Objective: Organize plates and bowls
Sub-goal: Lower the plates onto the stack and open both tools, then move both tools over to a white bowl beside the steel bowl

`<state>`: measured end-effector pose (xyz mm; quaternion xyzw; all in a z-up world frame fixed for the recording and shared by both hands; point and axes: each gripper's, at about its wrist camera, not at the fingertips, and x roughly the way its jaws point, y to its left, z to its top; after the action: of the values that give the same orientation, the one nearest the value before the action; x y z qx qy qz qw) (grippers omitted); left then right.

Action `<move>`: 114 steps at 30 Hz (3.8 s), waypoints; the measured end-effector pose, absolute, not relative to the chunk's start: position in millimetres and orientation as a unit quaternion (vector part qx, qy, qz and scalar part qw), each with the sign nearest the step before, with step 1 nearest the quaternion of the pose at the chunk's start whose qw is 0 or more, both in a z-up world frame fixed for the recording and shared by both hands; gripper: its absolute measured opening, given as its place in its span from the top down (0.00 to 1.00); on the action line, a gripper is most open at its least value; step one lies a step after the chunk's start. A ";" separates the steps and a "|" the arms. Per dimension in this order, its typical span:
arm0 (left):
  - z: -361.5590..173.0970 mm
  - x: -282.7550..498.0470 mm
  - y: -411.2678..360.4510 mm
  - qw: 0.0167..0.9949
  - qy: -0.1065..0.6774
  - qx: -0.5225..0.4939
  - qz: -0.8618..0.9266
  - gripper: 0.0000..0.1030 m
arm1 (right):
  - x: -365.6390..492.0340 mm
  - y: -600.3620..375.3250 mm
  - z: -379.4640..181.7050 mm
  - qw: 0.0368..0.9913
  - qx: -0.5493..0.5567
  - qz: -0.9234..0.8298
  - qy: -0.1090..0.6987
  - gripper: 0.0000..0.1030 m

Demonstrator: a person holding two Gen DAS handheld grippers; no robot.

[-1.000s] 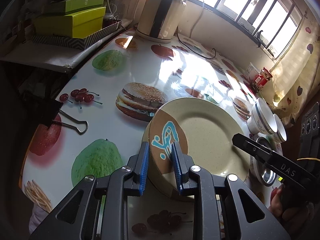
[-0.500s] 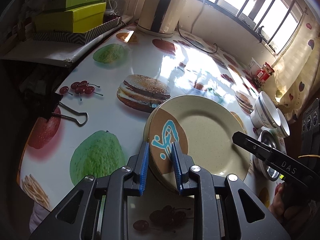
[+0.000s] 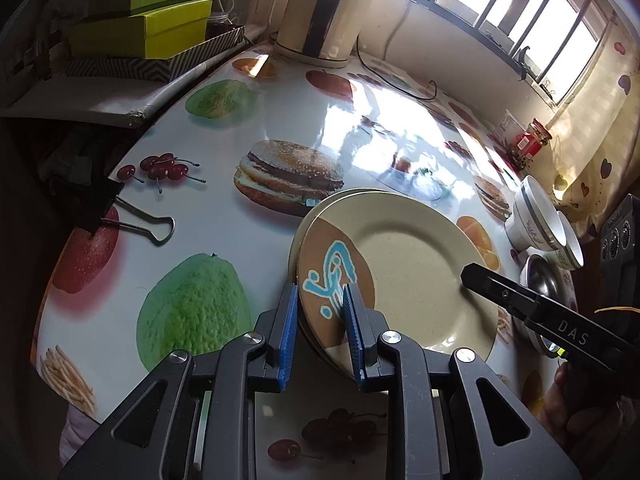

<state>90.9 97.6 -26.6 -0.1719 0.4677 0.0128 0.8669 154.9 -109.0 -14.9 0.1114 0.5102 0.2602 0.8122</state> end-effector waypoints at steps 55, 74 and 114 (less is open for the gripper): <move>6.8 99.5 71.2 0.887 0.444 -0.126 -0.010 0.72 | 139.7 -139.7 10.1 0.859 0.046 0.223 0.459 0.59; 25.3 111.7 20.3 0.896 0.437 -0.068 -0.040 0.72 | 134.2 -181.7 35.0 0.879 0.065 0.186 0.435 0.58; 37.7 178.0 -66.1 0.900 0.421 -0.010 -0.112 0.72 | 170.5 -271.3 50.3 0.903 0.083 0.078 0.415 0.49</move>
<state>178.0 -66.1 37.7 -0.0104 0.4215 -0.1124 0.8998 170.5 -271.3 50.3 0.0825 0.4145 0.0782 0.9029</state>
